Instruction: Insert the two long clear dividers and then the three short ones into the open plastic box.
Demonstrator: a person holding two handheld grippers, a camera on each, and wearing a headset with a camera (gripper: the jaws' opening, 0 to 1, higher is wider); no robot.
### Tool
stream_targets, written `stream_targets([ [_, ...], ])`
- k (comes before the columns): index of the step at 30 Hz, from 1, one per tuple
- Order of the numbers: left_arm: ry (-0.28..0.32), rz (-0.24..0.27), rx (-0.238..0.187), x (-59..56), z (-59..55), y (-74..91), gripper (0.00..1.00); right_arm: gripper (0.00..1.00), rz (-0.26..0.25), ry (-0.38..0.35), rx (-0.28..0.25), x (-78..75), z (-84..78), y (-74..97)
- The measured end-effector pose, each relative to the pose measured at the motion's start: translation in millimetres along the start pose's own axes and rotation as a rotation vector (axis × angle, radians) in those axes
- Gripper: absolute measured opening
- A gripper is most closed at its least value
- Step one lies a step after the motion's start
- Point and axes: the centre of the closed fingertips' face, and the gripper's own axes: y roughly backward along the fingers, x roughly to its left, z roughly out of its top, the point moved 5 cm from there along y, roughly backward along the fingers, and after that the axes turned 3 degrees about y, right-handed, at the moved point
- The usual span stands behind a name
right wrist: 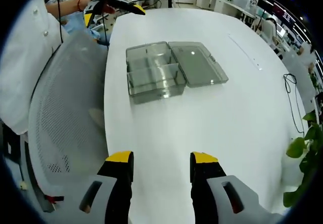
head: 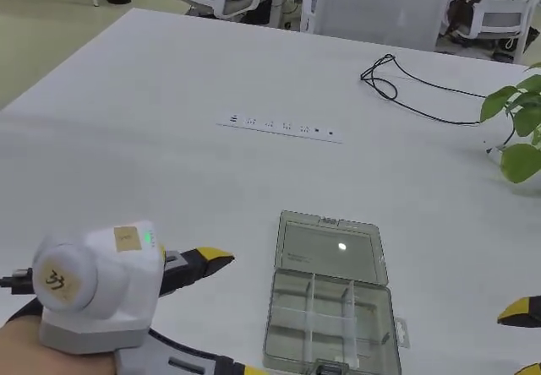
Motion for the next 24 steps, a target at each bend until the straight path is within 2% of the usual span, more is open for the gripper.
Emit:
stream_targets([
  [5,0.007,0.002,0.002,0.9,-0.9,-0.7,1.00,0.46,0.021,0.033,0.090,-5.2,-26.6,-8.8],
  [10,0.021,0.008,-0.005,2.0,0.2,-1.0,1.00,0.46,0.048,0.119,0.180,-5.9,-44.9,-19.3],
  [14,0.025,0.011,-0.002,3.2,0.5,-1.5,1.00,0.45,0.057,0.219,0.257,-7.8,-57.3,-28.5],
  [18,0.032,0.014,-0.004,4.6,2.0,-1.9,1.00,0.44,0.068,0.250,0.280,-8.6,-62.9,-35.9],
  [24,0.034,0.014,-0.004,5.8,3.9,-3.5,1.00,0.42,0.074,0.268,0.281,-8.8,-62.3,-39.4],
])
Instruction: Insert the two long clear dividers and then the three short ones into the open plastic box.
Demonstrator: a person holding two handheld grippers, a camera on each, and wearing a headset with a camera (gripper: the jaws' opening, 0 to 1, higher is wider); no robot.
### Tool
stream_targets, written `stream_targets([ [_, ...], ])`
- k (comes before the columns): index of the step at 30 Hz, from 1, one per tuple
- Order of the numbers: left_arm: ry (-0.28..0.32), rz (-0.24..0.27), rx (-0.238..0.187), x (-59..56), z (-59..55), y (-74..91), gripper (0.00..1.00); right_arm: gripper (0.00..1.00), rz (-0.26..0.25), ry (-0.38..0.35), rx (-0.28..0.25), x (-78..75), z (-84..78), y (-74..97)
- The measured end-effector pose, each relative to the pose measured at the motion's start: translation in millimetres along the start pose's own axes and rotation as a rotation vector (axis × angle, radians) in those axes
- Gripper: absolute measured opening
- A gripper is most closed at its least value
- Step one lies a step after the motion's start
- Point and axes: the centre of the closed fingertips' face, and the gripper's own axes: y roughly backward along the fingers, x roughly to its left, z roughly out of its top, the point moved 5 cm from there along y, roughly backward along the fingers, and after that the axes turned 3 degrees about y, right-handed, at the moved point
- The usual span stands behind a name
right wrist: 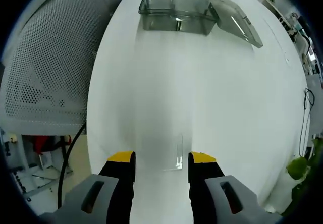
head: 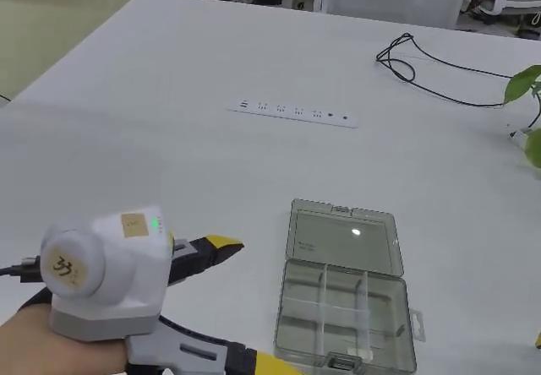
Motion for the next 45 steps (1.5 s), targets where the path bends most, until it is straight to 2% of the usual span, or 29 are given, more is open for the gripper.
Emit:
stream_targets([
  [4,0.001,0.000,0.005,1.0,-0.3,-0.9,1.00,0.41,-0.006,0.016,0.010,-1.5,-1.9,-2.2],
  [10,0.003,0.001,0.008,2.4,-2.0,-1.0,1.00,0.38,-0.017,0.007,0.004,-2.8,-3.4,-2.0],
  [20,0.006,-0.001,0.001,1.4,-2.1,-1.4,1.00,0.33,-0.022,-0.002,0.026,-1.9,-4.6,-3.8],
  [26,0.008,0.003,0.000,0.4,-2.8,0.1,1.00,0.33,-0.027,-0.055,0.018,-0.9,-3.1,-4.0],
  [32,0.008,0.006,-0.002,0.2,-3.1,1.4,1.00,0.32,-0.031,-0.062,0.015,-0.5,-5.5,-6.3],
  [39,0.006,0.005,-0.009,-0.6,-1.2,2.2,0.99,0.32,-0.065,-0.068,-0.009,0.1,8.8,4.3],
  [45,0.000,0.002,-0.019,-1.6,1.9,2.4,0.99,0.32,-0.127,-0.076,-0.048,-7.6,24.1,14.6],
])
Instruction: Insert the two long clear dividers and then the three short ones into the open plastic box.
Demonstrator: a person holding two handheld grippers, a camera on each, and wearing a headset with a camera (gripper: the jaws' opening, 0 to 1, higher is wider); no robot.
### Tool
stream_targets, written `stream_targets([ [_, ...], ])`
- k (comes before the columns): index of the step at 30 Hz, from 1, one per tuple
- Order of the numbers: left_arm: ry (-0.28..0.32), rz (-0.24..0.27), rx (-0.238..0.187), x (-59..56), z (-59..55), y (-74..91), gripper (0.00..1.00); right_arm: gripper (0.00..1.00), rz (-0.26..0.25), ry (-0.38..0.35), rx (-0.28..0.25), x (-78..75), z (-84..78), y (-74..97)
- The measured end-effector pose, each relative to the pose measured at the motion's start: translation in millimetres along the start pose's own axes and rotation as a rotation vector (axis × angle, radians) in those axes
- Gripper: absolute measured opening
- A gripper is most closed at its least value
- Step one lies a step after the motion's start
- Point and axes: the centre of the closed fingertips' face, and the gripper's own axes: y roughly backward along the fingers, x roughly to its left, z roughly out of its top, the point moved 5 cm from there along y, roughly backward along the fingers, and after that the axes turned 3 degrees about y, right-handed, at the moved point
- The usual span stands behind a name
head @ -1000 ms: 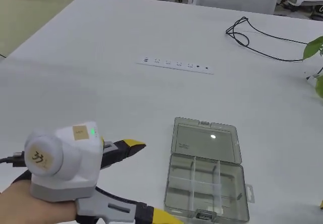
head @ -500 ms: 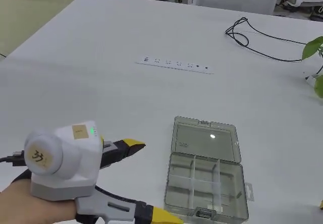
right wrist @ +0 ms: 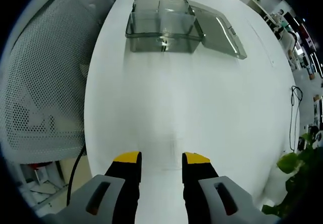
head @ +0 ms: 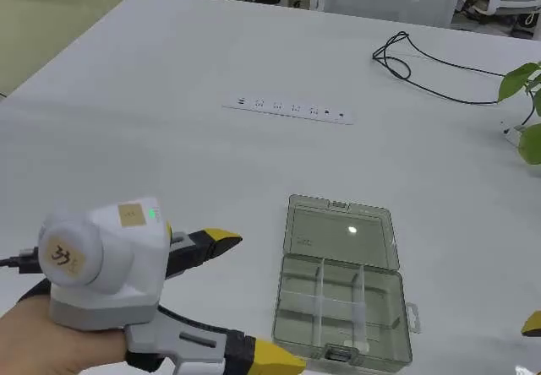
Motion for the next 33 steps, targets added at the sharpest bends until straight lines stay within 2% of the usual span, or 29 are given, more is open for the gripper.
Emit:
stream_targets([
  [7,0.004,-0.006,-0.013,-3.6,4.1,-0.9,0.97,0.32,-0.086,0.007,-0.065,-9.5,39.5,26.9],
  [9,0.002,-0.008,-0.020,-5.4,5.9,-1.3,0.97,0.32,-0.109,0.009,-0.090,-15.1,46.4,31.2],
  [14,0.005,-0.017,-0.038,-9.5,12.0,-1.6,0.96,0.32,-0.168,0.027,-0.145,-17.4,83.4,53.1],
  [20,0.039,-0.014,-0.075,-13.6,24.7,-2.6,0.91,0.32,-0.231,0.049,-0.208,-14.5,132.1,80.9],
  [23,0.078,-0.022,-0.124,-18.5,35.9,-4.1,0.88,0.32,-0.255,0.040,-0.248,-10.0,154.1,92.7],
  [29,0.161,-0.047,-0.166,-26.7,48.8,-8.0,0.81,0.32,-0.305,0.075,-0.270,1.0,185.8,111.4],
  [32,0.248,-0.072,-0.183,-30.9,53.8,-9.8,0.76,0.32,-0.328,0.087,-0.273,5.3,196.5,118.1],
  [33,0.302,-0.082,-0.182,-32.1,54.8,-10.6,0.74,0.32,-0.334,0.092,-0.276,7.7,200.8,120.5],
])
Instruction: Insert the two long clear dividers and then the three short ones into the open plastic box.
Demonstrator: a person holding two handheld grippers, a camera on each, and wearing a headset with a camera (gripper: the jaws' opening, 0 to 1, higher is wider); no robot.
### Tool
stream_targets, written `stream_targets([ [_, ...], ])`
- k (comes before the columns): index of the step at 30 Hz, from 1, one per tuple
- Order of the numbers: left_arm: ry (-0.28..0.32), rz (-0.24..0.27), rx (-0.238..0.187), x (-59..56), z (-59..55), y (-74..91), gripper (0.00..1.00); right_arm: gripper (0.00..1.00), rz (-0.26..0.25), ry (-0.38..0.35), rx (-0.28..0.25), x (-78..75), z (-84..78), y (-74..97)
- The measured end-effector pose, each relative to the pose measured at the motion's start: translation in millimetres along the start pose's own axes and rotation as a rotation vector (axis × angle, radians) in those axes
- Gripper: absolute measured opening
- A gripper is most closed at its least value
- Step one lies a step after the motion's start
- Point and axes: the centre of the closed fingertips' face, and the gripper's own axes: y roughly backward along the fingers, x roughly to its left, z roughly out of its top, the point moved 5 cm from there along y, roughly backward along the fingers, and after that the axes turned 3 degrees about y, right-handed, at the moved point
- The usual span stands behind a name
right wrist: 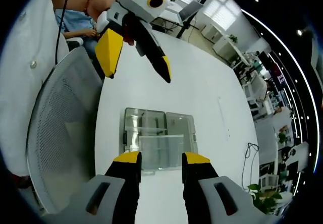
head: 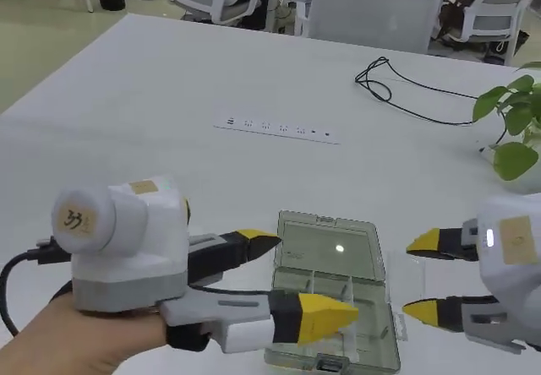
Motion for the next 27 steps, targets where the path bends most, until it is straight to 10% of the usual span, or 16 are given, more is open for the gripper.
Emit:
stream_targets([
  [11,0.104,-0.067,0.046,-16.0,-8.3,-16.6,0.48,0.32,-0.030,0.060,-0.023,10.4,35.7,11.6],
  [27,0.212,-0.127,0.051,-28.2,-12.2,-29.6,0.12,0.32,-0.037,0.080,-0.027,19.7,45.3,20.2],
])
